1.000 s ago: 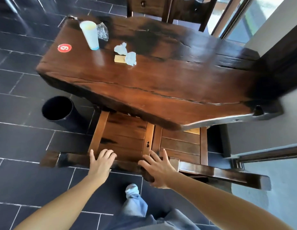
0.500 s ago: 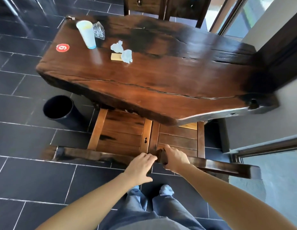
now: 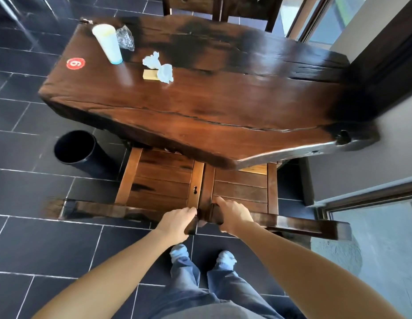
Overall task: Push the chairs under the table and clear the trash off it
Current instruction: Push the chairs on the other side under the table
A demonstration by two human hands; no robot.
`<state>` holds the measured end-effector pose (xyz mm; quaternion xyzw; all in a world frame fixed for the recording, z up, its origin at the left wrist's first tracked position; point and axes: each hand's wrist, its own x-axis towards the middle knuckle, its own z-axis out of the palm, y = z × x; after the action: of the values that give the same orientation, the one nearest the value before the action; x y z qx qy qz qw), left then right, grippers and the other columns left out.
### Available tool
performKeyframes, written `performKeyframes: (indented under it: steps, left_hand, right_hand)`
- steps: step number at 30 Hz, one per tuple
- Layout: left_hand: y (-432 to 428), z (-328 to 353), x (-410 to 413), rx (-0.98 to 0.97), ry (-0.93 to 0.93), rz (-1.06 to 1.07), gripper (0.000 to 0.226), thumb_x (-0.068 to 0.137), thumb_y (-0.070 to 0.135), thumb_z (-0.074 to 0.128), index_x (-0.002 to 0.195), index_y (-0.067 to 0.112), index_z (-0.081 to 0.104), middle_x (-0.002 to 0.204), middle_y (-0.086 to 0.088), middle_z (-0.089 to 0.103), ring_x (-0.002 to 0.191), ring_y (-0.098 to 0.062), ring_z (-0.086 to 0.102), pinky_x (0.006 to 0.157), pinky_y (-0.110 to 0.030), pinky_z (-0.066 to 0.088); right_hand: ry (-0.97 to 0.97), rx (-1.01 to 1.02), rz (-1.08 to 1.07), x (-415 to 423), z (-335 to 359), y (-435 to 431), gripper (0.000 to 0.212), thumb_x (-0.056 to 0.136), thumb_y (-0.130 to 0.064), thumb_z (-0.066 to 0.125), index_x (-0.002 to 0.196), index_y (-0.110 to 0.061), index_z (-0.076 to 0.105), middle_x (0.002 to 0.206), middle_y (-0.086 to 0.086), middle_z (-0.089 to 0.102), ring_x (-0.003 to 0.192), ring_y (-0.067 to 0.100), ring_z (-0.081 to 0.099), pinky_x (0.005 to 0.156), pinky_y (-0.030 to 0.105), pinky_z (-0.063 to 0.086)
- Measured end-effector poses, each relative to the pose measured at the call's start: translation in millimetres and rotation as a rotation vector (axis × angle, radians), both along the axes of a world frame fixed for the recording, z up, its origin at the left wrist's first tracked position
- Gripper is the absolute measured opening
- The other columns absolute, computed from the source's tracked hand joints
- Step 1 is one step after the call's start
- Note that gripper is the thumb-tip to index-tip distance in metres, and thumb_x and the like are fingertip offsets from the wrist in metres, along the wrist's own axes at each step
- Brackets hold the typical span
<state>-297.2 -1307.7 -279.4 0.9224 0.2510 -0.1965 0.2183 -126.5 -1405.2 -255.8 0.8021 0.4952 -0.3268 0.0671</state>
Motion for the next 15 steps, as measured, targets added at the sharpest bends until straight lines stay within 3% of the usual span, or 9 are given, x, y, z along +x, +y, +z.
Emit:
performKeyframes:
  steps: [15]
  left_hand:
    - [-10, 5, 10, 0.049, 0.082, 0.061, 0.055, 0.072, 0.004, 0.07, 0.122, 0.015, 0.048, 0.114, -0.004, 0.064, 0.102, -0.027, 0.062, 0.083, -0.035, 0.051]
  right_hand:
    - [0.011, -0.042, 0.06, -3, -3, -23, 0.067, 0.073, -0.011, 0.074, 0.127, -0.019, 0.037, 0.109, 0.009, 0.061, 0.098, 0.034, 0.063, 0.069, 0.036, 0.047]
